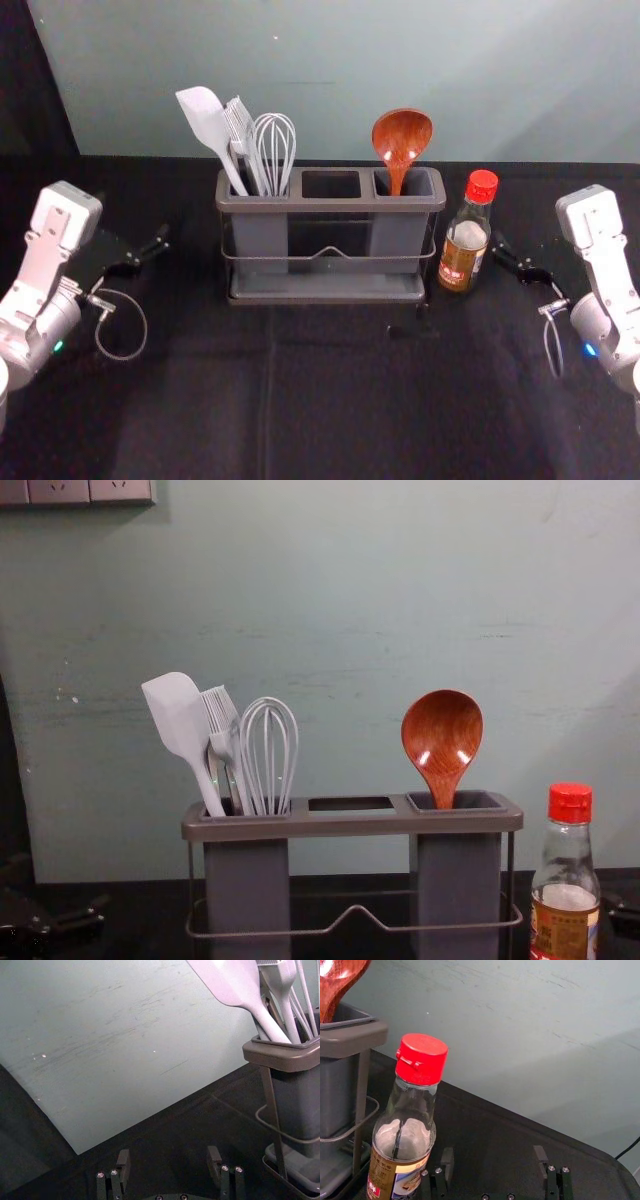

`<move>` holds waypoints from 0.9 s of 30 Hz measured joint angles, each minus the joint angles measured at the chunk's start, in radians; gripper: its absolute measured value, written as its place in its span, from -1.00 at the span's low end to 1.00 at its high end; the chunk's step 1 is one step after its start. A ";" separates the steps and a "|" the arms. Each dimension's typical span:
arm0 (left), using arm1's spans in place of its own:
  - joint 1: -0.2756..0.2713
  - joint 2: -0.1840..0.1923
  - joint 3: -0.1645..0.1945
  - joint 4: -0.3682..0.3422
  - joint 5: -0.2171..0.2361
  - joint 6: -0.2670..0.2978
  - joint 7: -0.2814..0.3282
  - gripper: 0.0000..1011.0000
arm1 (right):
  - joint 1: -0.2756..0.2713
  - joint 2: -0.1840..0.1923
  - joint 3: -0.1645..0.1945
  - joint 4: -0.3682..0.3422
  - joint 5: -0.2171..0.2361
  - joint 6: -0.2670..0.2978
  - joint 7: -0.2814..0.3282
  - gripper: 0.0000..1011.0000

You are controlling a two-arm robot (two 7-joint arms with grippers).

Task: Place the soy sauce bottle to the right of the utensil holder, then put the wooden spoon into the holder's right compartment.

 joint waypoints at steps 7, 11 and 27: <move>0.000 0.000 0.000 0.000 0.000 0.000 0.000 0.99 | 0.000 0.000 0.001 0.000 0.000 -0.001 -0.001 0.98; 0.000 0.000 0.000 0.000 0.000 0.000 0.000 0.99 | 0.000 0.000 0.001 0.000 0.000 -0.001 -0.001 0.98; 0.000 0.000 0.000 0.000 0.000 0.000 0.000 0.99 | 0.000 0.000 0.001 0.000 0.000 -0.003 -0.001 0.98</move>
